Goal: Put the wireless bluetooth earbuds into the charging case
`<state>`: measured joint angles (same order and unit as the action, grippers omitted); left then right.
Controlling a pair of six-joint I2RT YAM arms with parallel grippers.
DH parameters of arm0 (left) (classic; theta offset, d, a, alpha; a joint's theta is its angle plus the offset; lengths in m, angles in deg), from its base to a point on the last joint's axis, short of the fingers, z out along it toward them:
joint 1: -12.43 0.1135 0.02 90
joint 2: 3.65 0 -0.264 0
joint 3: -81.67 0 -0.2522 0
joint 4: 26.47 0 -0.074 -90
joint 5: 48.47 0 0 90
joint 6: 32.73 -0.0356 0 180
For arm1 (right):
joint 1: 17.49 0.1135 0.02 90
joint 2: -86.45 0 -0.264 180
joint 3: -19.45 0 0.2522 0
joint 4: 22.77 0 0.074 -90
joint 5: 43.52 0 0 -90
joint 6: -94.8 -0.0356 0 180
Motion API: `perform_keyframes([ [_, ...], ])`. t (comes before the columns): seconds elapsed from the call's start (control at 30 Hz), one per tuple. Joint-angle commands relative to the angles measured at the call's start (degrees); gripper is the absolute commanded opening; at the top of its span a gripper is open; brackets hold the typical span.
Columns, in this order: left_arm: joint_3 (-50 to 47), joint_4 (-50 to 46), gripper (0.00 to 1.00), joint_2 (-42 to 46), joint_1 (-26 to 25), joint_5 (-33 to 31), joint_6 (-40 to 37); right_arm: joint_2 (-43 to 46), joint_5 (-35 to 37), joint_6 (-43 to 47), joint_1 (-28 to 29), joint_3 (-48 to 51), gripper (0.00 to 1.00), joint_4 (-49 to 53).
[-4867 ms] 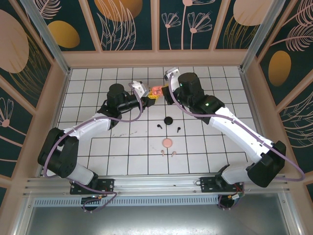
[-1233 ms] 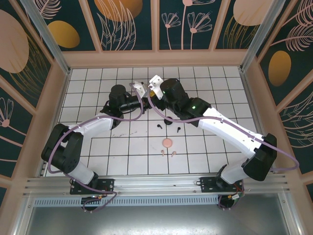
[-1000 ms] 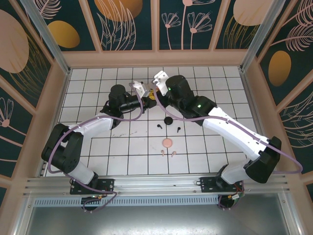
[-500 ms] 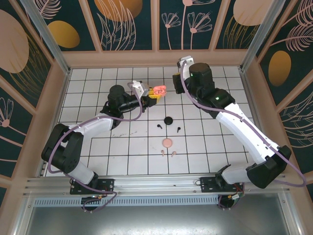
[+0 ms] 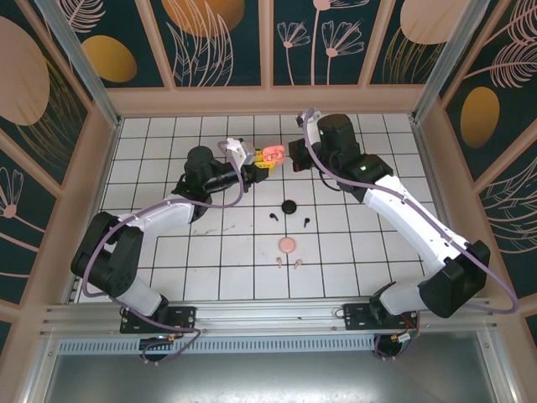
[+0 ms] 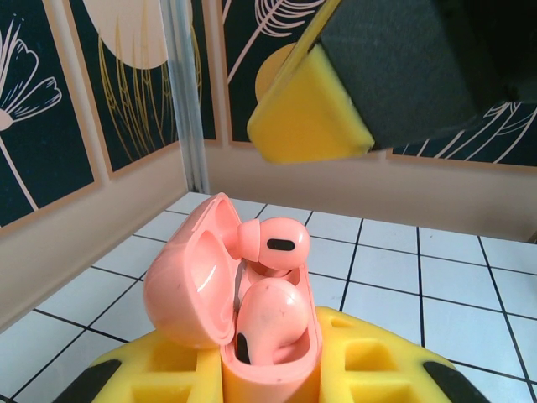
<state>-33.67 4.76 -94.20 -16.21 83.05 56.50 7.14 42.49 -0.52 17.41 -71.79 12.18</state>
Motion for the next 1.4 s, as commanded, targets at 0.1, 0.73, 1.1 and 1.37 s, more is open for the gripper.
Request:
perform_keyframes([
  [0.1,0.1,3.3,0.0,0.8,-0.3,0.5,1.0,-1.2,-2.6,-1.5,-0.5,1.3,0.0,-3.5],
  [0.73,0.5,3.6,0.0,0.2,-0.3,0.6,1.3,-2.1,-8.7,0.3,-0.6,2.3,0.0,-3.6],
  [1.1,0.6,3.6,0.0,-0.1,-0.2,0.7,1.4,0.4,-6.0,0.1,-1.3,3.1,0.0,-4.3],
  [1.37,0.1,3.5,0.0,0.2,-0.3,0.6,1.4,0.6,-4.1,-0.6,-1.6,1.4,0.0,-4.8],
])
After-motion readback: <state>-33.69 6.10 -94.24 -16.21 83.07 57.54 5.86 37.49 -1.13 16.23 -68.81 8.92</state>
